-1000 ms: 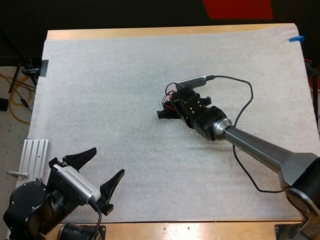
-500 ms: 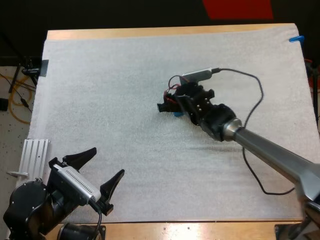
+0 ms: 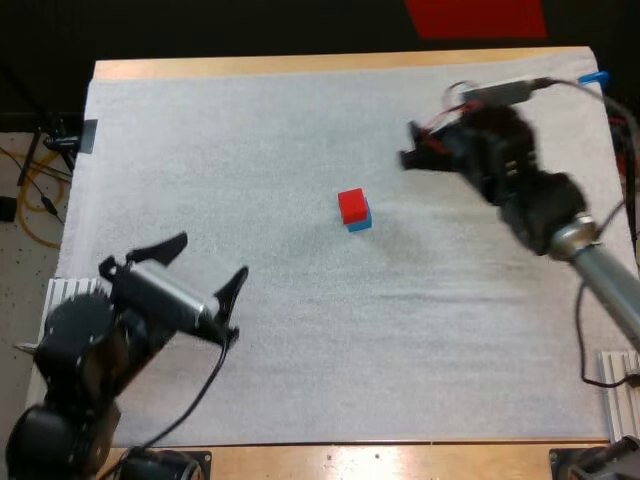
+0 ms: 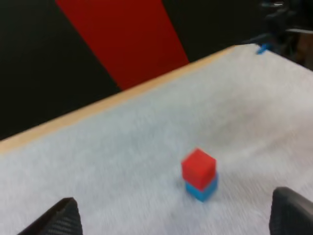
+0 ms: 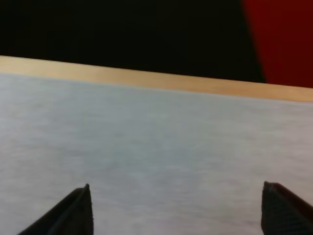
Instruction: Stack red cube on blue cube
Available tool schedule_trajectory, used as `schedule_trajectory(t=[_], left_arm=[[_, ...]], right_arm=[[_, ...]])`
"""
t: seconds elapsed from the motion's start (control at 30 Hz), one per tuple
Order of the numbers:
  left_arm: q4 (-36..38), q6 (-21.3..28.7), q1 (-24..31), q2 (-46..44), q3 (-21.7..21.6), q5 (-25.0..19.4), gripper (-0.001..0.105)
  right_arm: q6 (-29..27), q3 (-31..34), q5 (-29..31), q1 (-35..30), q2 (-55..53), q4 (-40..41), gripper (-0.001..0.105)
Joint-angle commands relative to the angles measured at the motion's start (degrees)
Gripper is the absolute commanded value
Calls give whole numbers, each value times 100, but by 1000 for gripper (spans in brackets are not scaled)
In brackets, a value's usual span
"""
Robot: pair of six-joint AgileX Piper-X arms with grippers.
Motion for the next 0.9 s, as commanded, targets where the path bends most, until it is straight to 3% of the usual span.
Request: schedule_trajectory(t=[0.0, 0.37, 0.5, 0.77, 0.87], left_arm=[[-259, -7, 156, 148, -64, -102, 75], [-296, 130, 1851, 718, -767, 239, 75], [-265, 170, 1816, 401, -850, 196, 75], [318, 149, 1443, -658, -850, 158, 75], [681, 149, 1445, -1168, -850, 19, 75]], right_arm=[[-105, -47, -243, -282, -194, 104, 69], [-328, 490, -877, -2562, -1609, 551, 69], [-971, 755, -1033, -3010, -2353, 1049, 69], [-960, 1162, -1122, -2979, -3851, 1585, 69], [-960, 1428, -826, -2979, -4500, 2003, 69]])
